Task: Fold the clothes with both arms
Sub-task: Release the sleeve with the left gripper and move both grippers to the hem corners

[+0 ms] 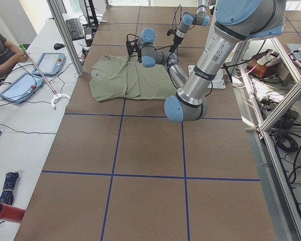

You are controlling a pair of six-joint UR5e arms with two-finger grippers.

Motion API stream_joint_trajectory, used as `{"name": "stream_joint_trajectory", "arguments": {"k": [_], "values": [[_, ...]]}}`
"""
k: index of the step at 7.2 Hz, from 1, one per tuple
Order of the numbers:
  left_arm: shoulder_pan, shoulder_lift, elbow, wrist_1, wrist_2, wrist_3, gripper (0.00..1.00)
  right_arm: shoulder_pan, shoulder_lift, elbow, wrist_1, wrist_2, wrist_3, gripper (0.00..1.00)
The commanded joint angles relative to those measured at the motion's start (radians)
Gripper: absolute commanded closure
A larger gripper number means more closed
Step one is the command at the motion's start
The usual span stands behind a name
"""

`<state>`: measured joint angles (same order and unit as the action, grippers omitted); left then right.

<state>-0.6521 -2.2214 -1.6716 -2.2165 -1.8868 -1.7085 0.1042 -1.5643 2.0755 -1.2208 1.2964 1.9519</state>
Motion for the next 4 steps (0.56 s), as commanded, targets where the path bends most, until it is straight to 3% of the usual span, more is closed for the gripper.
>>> {"name": "stream_joint_trajectory", "arguments": {"k": [1, 4], "values": [[0.000, 0.000, 0.001, -0.002, 0.000, 0.000, 0.11, -0.004, -0.011, -0.002, 0.000, 0.000, 0.013, 0.32], [0.000, 0.000, 0.006, -0.005, 0.003, 0.001, 0.11, -0.011, -0.036, 0.002, 0.000, 0.001, 0.013, 0.25]]}}
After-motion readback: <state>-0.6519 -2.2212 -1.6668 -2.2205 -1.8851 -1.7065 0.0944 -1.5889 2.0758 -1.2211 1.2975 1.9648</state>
